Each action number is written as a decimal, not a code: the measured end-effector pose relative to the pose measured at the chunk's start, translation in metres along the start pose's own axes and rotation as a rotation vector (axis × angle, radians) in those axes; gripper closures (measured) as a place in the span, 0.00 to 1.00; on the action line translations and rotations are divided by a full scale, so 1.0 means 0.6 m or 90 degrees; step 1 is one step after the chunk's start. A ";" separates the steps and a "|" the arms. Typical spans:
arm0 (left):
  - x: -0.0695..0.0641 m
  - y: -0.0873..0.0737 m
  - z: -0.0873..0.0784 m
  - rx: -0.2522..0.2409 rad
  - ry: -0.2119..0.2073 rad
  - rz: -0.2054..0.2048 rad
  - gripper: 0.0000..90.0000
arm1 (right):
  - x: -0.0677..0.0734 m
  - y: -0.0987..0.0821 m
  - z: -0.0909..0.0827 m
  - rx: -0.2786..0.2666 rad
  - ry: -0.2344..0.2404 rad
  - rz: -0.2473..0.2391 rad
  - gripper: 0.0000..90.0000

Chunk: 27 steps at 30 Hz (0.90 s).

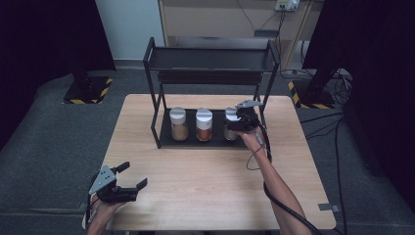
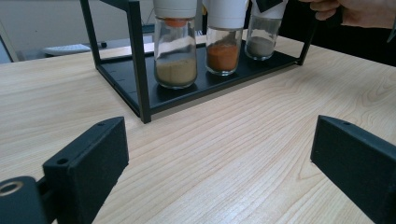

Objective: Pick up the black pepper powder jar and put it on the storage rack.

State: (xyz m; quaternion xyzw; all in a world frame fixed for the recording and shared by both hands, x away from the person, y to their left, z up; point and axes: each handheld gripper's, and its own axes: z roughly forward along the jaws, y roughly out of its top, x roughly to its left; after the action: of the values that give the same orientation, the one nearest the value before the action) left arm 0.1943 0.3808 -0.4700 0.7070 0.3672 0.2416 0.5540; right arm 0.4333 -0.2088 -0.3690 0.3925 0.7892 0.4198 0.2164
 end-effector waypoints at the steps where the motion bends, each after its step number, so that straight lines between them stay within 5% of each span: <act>1: 0.000 0.000 0.000 0.000 0.000 0.000 0.04 | 0.000 0.000 0.000 0.000 0.000 0.000 0.34; 22: -0.001 0.001 0.000 0.001 0.001 0.001 0.04 | -0.004 -0.009 0.006 0.006 0.007 0.008 0.33; 27: -0.001 0.001 0.000 0.002 0.000 0.001 0.04 | -0.006 -0.012 0.001 -0.009 0.008 0.017 0.20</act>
State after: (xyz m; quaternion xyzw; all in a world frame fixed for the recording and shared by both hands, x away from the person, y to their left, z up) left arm 0.1942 0.3804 -0.4696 0.7082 0.3669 0.2416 0.5527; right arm 0.4326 -0.2140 -0.3753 0.3989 0.7822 0.4309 0.2082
